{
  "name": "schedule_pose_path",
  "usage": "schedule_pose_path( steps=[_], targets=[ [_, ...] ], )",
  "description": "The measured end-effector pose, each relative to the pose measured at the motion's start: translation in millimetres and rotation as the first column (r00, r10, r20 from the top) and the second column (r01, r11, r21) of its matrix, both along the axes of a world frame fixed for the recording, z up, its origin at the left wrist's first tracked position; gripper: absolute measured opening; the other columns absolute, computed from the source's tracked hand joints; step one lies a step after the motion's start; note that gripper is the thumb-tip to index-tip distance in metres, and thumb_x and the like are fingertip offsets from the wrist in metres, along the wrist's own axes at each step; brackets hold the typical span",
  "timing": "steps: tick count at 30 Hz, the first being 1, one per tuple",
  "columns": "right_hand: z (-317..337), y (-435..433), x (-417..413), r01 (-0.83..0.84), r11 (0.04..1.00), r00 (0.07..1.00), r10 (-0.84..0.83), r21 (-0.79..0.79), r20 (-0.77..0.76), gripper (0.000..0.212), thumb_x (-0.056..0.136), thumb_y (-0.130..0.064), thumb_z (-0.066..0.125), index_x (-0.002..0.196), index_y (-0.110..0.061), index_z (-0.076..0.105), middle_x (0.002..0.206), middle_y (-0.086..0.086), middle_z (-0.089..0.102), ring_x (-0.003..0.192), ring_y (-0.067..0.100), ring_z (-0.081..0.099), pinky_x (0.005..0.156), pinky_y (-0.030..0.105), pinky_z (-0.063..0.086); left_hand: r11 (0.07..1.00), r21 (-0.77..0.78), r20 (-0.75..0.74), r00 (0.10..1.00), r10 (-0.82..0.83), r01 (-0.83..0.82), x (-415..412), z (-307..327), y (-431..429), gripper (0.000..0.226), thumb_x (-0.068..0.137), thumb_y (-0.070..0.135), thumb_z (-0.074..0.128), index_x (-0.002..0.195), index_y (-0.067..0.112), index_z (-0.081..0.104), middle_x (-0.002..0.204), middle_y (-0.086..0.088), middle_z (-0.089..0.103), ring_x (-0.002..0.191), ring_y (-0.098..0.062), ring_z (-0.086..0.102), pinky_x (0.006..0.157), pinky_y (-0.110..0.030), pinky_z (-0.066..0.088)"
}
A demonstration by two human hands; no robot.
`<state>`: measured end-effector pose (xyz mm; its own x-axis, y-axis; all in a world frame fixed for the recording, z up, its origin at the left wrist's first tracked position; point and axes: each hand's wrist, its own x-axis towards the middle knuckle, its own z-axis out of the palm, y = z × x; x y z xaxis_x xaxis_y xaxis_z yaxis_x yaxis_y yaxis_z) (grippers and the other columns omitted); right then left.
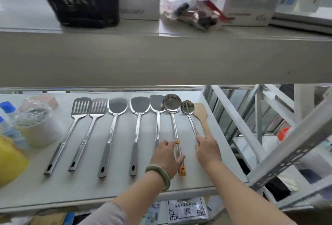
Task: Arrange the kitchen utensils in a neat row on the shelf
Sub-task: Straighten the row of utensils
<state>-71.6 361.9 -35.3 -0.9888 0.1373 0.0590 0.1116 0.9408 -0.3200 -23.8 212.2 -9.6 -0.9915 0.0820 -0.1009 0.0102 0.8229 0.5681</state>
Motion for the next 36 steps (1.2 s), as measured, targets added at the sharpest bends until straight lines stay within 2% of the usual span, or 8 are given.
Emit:
schedule_pose_path(
  steps=[6, 11, 17, 22, 29, 32, 34, 36],
  targets=[
    [2, 14, -2, -0.037, 0.998, 0.999, 0.038, -0.051, 0.008, 0.022, 0.084, -0.009, 0.052, 0.097, -0.006, 0.068, 0.12, 0.017, 0.056, 0.091, 0.036, 0.059, 0.074, 0.034, 0.048, 0.988, -0.141, 0.179, 0.981, 0.08, -0.055, -8, -2, 29, 0.052, 0.082, 0.039, 0.058, 0.125, 0.011, 0.049, 0.124, -0.01, 0.048, 0.113, -0.025, 0.053, 0.1, -0.033, 0.044],
    [-3, 22, 0, -0.033, 0.996, 0.999, 0.034, -0.084, 0.014, 0.018, 0.086, -0.009, 0.049, 0.089, -0.004, 0.066, 0.102, 0.014, 0.059, 0.081, 0.03, 0.059, 0.063, 0.028, 0.037, 0.993, -0.09, 0.152, 0.985, 0.085, -0.072, -12, -4, 40, 0.043, 0.079, 0.033, 0.058, 0.116, 0.012, 0.054, 0.116, -0.009, 0.05, 0.105, -0.027, 0.056, 0.092, -0.032, 0.044],
    [-3, 23, -1, 0.014, 0.994, 0.997, -0.006, -0.113, 0.073, 0.019, 0.088, -0.013, 0.048, 0.093, -0.003, 0.064, 0.098, 0.016, 0.057, 0.087, 0.031, 0.059, 0.066, 0.028, 0.038, 0.99, -0.056, 0.164, 0.977, 0.134, -0.127, -12, -9, 53, 0.038, 0.082, 0.03, 0.055, 0.113, 0.009, 0.055, 0.115, -0.012, 0.049, 0.1, -0.031, 0.059, 0.09, -0.032, 0.045],
    [-3, 24, 3, 0.027, 0.994, 0.996, -0.019, -0.102, 0.082, 0.02, 0.089, -0.014, 0.048, 0.096, -0.003, 0.063, 0.085, 0.007, 0.045, 0.074, 0.023, 0.046, 0.065, 0.026, 0.037, 0.987, -0.057, 0.161, 0.974, 0.159, -0.152, -12, -11, 58, 0.036, 0.085, 0.026, 0.052, 0.114, 0.006, 0.052, 0.118, -0.014, 0.048, 0.101, -0.031, 0.058, 0.088, -0.031, 0.044],
    [-2, 26, 5, 0.033, 0.994, 0.995, -0.023, -0.1, 0.102, 0.021, 0.09, -0.021, 0.051, 0.095, -0.004, 0.062, 0.086, 0.01, 0.054, 0.074, 0.024, 0.048, 0.065, 0.026, 0.038, 0.984, -0.051, 0.156, 0.972, 0.178, -0.172, -12, -10, 58, 0.035, 0.084, 0.026, 0.053, 0.112, 0.005, 0.053, 0.116, -0.013, 0.049, 0.1, -0.031, 0.058, 0.088, -0.033, 0.046],
    [0, 28, 7, 0.035, 0.991, 0.999, -0.033, -0.128, 0.014, 0.026, 0.091, -0.027, 0.053, 0.099, -0.004, 0.062, 0.092, 0.014, 0.063, 0.082, 0.028, 0.058, 0.068, 0.031, 0.044, 0.984, -0.049, 0.155, 0.972, 0.175, -0.169, -11, -10, 57, 0.036, 0.084, 0.026, 0.052, 0.113, 0.005, 0.053, 0.116, -0.013, 0.049, 0.1, -0.031, 0.059, 0.089, -0.033, 0.046],
    [1, 35, 8, 0.079, 0.989, 0.992, -0.09, -0.124, -0.089, 0.029, 0.091, -0.026, 0.053, 0.109, -0.004, 0.06, 0.095, 0.015, 0.06, 0.081, 0.028, 0.055, 0.07, 0.033, 0.045, 0.985, -0.046, 0.154, 0.973, 0.171, -0.166, -11, -10, 55, 0.036, 0.085, 0.027, 0.051, 0.113, 0.006, 0.053, 0.114, -0.013, 0.049, 0.099, -0.03, 0.059, 0.089, -0.033, 0.046],
    [2, 44, 8, 0.118, 0.991, 0.991, -0.122, -0.07, -0.053, 0.03, 0.091, -0.023, 0.053, 0.114, -0.004, 0.058, 0.1, 0.014, 0.054, 0.088, 0.029, 0.053, 0.073, 0.033, 0.046, 0.985, -0.052, 0.151, 0.974, 0.171, -0.165, -11, -11, 53, 0.035, 0.085, 0.028, 0.05, 0.112, 0.006, 0.053, 0.106, -0.01, 0.047, 0.093, -0.028, 0.058, 0.088, -0.033, 0.047]
  ],
)
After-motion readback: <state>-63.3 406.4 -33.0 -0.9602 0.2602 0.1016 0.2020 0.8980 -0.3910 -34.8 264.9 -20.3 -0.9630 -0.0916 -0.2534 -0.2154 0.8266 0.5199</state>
